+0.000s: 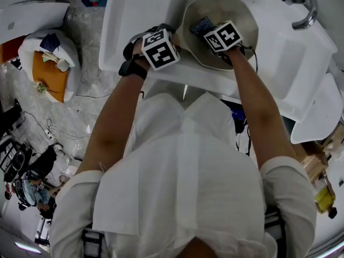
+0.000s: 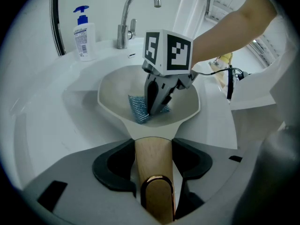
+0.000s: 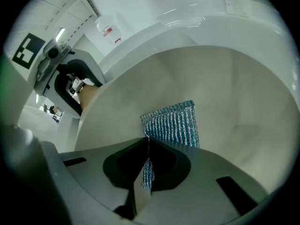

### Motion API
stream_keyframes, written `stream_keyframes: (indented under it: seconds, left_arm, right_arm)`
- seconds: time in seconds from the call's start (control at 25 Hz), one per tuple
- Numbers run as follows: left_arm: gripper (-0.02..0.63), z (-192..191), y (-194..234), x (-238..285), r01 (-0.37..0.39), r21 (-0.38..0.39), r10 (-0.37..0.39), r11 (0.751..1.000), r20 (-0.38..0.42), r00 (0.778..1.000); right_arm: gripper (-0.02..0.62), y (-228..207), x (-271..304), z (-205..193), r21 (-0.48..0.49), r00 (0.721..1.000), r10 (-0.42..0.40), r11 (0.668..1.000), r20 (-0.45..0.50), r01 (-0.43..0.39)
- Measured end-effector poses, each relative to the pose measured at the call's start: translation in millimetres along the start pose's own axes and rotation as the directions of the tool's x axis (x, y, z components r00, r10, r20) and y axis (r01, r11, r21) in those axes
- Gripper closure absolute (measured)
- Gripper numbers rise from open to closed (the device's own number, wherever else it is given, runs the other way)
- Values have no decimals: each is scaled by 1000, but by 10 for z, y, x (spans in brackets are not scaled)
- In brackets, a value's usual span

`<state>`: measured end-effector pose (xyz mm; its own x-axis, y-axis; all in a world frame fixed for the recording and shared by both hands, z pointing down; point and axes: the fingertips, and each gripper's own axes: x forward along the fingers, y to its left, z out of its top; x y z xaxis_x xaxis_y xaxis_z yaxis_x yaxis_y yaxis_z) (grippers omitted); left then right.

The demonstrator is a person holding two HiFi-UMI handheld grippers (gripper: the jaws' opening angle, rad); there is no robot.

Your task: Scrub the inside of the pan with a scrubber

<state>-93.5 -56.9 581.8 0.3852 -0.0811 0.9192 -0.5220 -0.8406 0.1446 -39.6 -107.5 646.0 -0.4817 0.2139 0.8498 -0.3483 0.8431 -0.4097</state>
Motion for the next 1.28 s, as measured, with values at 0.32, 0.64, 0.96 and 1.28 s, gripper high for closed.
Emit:
stream_keyframes:
  seconds: [0.32, 0.64, 0.96, 1.28]
  left_arm:
    - [350, 0, -5, 8, 0, -2, 0, 1000, 0, 1000]
    - [350, -14, 1, 13, -1, -1, 1, 1000, -5, 1000]
    - [350, 17, 15, 40, -8, -4, 8, 1000, -5, 1000]
    - [350, 0, 22, 23, -10, -2, 10, 1000, -4, 1000]
  right_arm:
    - [578, 139, -77, -511, -76, 976, 74, 993, -207, -92]
    - [578, -181, -286, -907, -131, 916, -19, 991, -400, -37]
    - [578, -785, -444, -829, -115, 914, -191, 980, -358, 160]
    - [578, -1095, -460, -422, 7, 938, -310, 949, -157, 315]
